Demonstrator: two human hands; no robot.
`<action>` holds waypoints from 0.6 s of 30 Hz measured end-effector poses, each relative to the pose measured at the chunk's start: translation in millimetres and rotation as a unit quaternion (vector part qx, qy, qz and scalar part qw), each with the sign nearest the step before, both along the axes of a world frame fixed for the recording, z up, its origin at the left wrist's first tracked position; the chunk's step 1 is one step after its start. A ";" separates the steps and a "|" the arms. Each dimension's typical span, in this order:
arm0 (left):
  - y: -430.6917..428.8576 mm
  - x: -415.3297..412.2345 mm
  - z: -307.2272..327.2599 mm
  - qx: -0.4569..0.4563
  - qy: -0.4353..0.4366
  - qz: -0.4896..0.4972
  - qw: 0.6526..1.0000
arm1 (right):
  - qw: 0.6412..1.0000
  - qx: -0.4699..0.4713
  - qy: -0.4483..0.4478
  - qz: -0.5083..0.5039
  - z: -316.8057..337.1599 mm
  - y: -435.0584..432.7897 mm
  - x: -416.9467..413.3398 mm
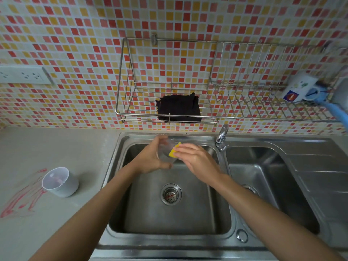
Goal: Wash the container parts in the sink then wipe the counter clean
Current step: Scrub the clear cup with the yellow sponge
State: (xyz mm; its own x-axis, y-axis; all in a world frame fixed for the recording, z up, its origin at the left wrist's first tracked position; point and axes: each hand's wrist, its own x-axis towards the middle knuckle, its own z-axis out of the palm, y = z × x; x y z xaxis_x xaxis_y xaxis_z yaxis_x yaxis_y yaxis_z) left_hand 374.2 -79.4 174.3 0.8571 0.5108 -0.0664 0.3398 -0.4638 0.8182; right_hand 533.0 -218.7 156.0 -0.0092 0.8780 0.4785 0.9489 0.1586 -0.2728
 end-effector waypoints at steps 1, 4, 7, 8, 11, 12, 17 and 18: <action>-3.1 1.0 -2.6 0.012 -0.009 0.015 1.000 | 1.000 0.000 0.000 0.004 0.8 0.8 -1.1; -5.4 2.4 -6.0 0.065 -0.027 0.038 0.997 | 0.999 -0.030 0.006 0.017 1.0 1.6 -7.0; -0.4 1.2 -2.3 0.130 0.000 -0.007 0.992 | 0.989 -0.125 0.079 0.005 4.5 3.7 -12.2; 0.2 1.4 -0.6 0.150 0.013 -0.021 0.988 | 0.984 -0.153 0.097 0.004 5.4 4.5 -12.0; 1.4 4.0 1.5 0.209 0.035 -0.050 0.976 | 0.984 -0.178 0.002 0.005 10.0 10.1 -10.4; 2.4 5.5 2.4 0.227 0.045 -0.055 0.971 | 0.985 -0.163 -0.062 0.010 9.9 12.5 -9.0; 9.4 7.1 14.0 0.253 0.061 -0.071 0.963 | 0.985 -0.124 -0.119 -0.022 5.8 11.0 -11.9; 10.0 5.5 15.4 0.254 0.059 -0.071 0.963 | 0.990 -0.114 -0.081 -0.025 4.1 9.6 -13.3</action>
